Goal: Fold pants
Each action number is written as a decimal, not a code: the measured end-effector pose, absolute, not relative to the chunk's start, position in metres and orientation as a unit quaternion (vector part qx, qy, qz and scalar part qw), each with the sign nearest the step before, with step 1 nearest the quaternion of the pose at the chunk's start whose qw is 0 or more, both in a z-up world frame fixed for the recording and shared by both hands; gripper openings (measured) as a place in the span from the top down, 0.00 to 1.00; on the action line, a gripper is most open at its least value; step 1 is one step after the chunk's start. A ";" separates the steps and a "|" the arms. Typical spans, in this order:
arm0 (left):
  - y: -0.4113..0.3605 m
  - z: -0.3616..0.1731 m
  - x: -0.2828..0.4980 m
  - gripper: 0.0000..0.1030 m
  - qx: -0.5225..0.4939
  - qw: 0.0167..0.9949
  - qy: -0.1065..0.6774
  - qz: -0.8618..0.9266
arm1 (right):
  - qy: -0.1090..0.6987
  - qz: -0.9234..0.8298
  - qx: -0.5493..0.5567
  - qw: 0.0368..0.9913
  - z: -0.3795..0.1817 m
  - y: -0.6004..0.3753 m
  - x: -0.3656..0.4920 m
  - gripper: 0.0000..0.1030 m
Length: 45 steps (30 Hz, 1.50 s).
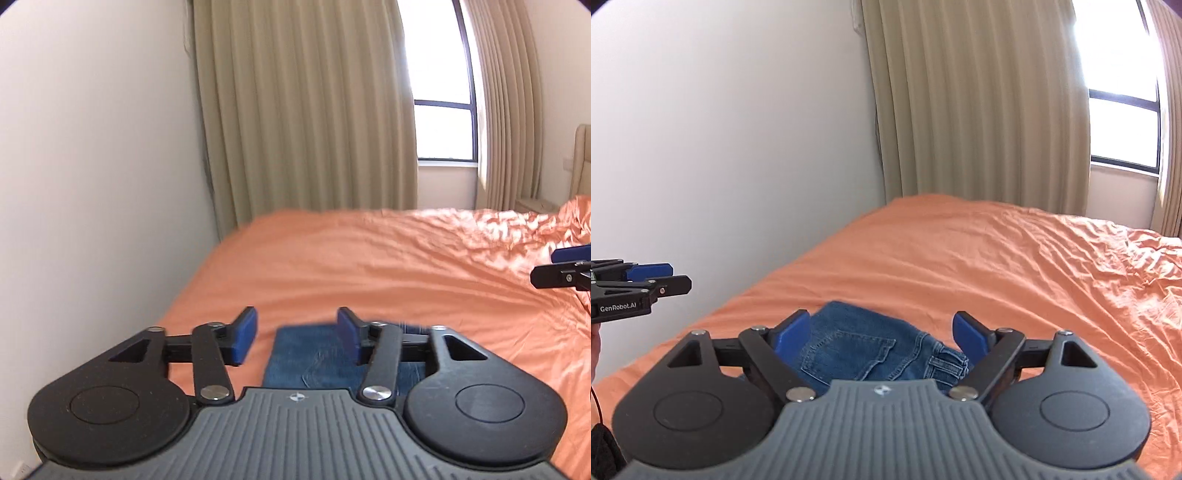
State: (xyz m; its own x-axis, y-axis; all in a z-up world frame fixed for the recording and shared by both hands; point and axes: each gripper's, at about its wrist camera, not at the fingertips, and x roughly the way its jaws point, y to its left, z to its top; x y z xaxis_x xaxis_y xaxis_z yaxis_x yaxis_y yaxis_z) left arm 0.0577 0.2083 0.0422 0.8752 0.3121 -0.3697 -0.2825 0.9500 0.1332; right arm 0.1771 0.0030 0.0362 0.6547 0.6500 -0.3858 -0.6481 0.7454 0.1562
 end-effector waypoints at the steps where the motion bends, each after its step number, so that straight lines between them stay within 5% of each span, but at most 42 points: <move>1: 0.198 0.047 0.048 0.15 0.042 0.968 0.186 0.162 | 0.203 0.354 0.004 0.913 0.040 -0.003 0.165 0.22; 6: 0.157 0.055 0.006 0.00 0.029 0.974 0.151 0.169 | 0.151 0.338 0.014 0.929 0.040 -0.033 0.104 0.21; 16: 0.111 0.021 -0.027 0.00 0.013 0.968 0.161 0.195 | 0.136 0.280 0.024 0.950 -0.014 -0.054 0.024 0.21; 30: 0.111 -0.055 0.002 0.00 -0.021 0.939 0.280 0.198 | 0.225 0.247 0.014 0.942 -0.096 -0.027 0.054 0.21; 45: 0.116 -0.071 0.031 0.00 -0.022 0.928 0.322 0.187 | 0.261 0.240 -0.003 0.935 -0.108 -0.016 0.089 0.21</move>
State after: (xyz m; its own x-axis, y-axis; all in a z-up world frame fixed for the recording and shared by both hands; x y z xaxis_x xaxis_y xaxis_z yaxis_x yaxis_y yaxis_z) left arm 0.0311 0.1165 -0.0710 0.7222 0.3336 -0.6059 -0.3618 0.9288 0.0802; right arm 0.0889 -0.0156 -0.1077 0.7480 0.4478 -0.4899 -0.4511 0.8844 0.1195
